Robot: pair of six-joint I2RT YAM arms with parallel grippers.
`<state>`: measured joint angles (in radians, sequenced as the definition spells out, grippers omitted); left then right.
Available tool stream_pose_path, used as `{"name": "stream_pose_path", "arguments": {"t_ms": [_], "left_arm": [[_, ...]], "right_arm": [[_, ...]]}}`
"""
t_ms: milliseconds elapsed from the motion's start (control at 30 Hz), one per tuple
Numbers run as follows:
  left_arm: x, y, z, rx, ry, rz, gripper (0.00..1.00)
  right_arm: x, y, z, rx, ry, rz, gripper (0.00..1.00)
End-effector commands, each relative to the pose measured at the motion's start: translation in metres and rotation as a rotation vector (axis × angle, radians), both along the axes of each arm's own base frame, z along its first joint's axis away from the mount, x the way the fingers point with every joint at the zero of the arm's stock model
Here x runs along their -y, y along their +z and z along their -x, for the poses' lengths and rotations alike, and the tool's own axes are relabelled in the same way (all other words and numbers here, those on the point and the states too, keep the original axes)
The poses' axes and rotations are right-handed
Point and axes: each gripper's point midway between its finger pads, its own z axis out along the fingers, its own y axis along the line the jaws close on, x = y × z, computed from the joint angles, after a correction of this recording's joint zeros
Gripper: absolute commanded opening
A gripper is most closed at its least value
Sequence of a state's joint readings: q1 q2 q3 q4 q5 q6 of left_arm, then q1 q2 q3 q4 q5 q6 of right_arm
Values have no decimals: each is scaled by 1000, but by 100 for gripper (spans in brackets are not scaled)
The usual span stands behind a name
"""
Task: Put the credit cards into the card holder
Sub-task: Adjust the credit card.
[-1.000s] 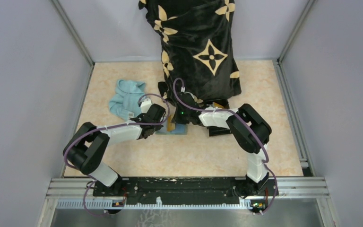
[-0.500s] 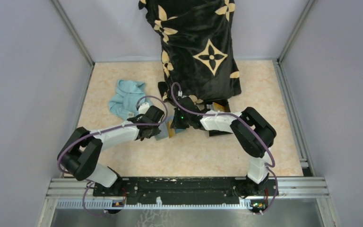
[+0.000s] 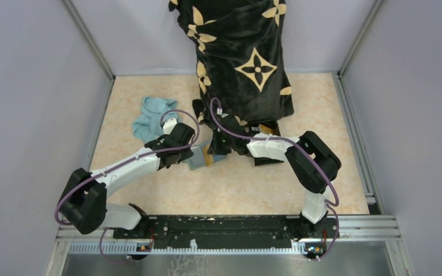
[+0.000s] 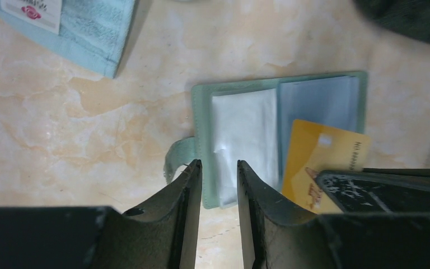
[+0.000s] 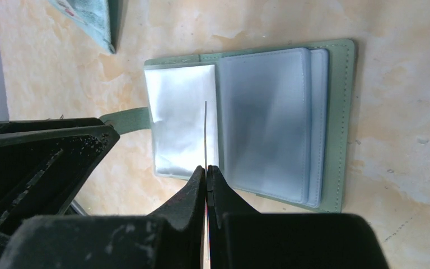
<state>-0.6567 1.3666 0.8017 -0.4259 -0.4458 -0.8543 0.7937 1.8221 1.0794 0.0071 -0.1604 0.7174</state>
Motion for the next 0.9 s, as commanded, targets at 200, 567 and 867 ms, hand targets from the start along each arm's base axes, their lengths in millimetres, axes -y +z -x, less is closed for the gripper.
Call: {"name": "stream_pose_path", "arguments": {"t_ms": [200,567,867], "left_arm": [[43,28,-9,146,-125,255,38],[56,37,9,246,-165,509,56],[56,40,13,285,-153,602,63]], "right_arm": [[0,60,-11,75,45,-201,0],[1,76,-2,7,86,-386,0],[-4,78,8,-41,118,-466,0]]}}
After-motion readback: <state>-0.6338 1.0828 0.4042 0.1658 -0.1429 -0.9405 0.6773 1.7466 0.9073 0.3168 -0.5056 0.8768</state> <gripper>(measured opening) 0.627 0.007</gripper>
